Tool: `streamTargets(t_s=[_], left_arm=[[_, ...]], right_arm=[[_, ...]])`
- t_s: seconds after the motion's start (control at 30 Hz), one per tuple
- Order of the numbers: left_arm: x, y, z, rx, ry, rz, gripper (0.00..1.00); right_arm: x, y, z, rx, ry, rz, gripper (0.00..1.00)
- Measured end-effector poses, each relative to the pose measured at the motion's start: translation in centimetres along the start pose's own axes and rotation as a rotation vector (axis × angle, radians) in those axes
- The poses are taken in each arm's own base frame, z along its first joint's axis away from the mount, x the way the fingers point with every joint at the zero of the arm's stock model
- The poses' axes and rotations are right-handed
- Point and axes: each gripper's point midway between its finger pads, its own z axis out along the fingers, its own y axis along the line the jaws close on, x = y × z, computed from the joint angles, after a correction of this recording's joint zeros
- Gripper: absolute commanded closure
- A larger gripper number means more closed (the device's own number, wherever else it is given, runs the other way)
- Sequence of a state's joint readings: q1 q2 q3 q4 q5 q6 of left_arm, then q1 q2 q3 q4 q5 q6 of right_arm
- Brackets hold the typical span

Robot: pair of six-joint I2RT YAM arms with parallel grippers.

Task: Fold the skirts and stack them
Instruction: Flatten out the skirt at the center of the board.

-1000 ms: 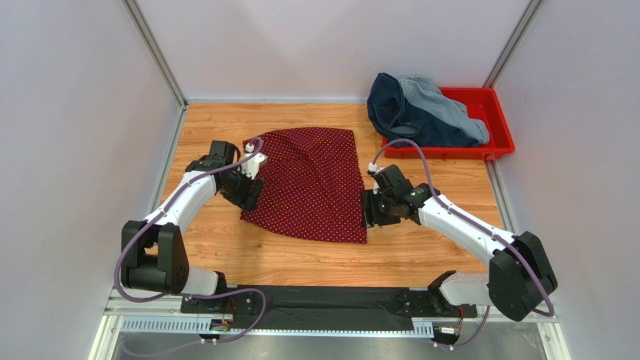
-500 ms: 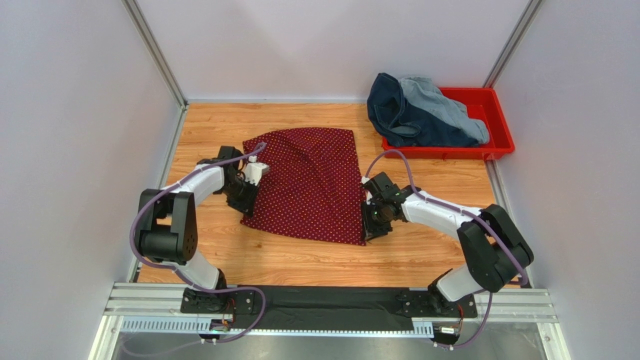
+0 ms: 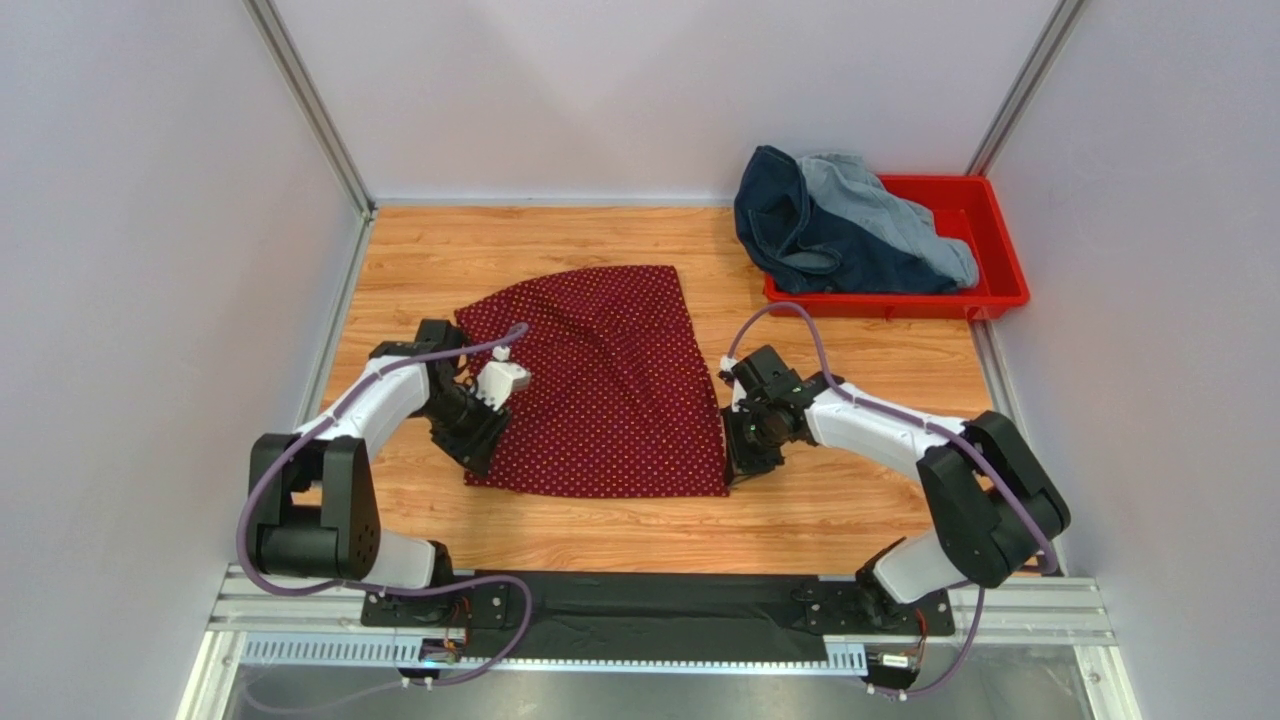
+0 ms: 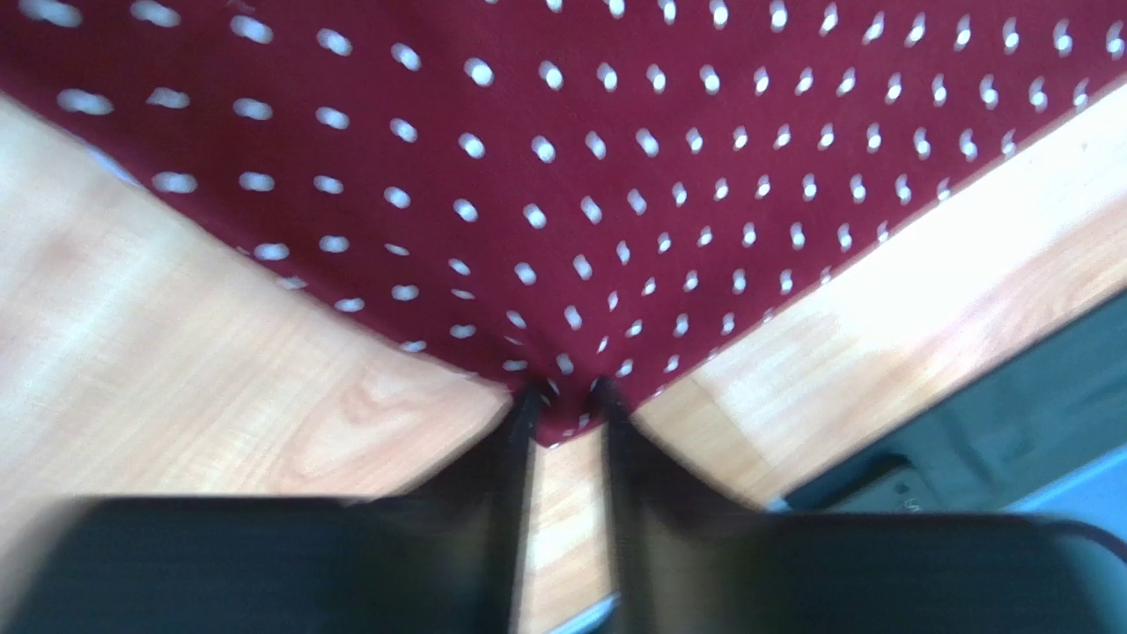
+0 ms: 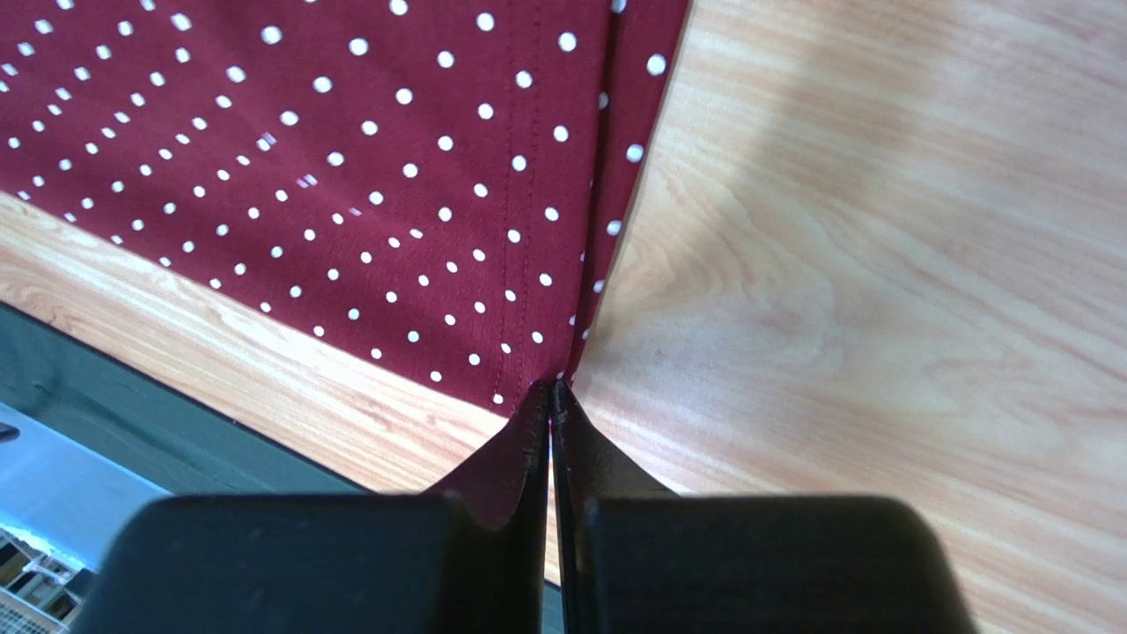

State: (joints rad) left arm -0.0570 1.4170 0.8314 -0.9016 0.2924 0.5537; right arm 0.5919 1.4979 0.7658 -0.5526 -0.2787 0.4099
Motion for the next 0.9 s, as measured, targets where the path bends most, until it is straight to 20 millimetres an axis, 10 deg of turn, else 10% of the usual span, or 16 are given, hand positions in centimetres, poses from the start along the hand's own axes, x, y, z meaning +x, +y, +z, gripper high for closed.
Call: streamTargets(t_s=[0.2,0.37,0.53,0.6,0.9], left_arm=[[0.1,-0.5,-1.9,-0.001,0.004,0.042,0.39],[-3.8,-0.3,-6.6,-0.127,-0.211,0.181,0.38],[-3.1,-3.8,-5.6,-0.109,-0.283,0.440,0.24],[-1.0,-4.4,-3.4,-0.070,-0.236,0.490,0.01],[0.7,-2.4,-0.2,-0.123,-0.162,0.629,0.04]], right_arm=[[-1.1,0.4,-2.5,0.015,-0.053,-0.074,0.78],[-6.5,3.5,-8.9,-0.048,-0.365,-0.271,0.40],[-8.0,7.2,-13.9,-0.184,-0.623,-0.614,0.37],[-6.6,8.0,-13.7,-0.227,-0.635,-0.813,0.36],[0.8,5.0,-5.5,-0.205,-0.301,-1.353,0.39]])
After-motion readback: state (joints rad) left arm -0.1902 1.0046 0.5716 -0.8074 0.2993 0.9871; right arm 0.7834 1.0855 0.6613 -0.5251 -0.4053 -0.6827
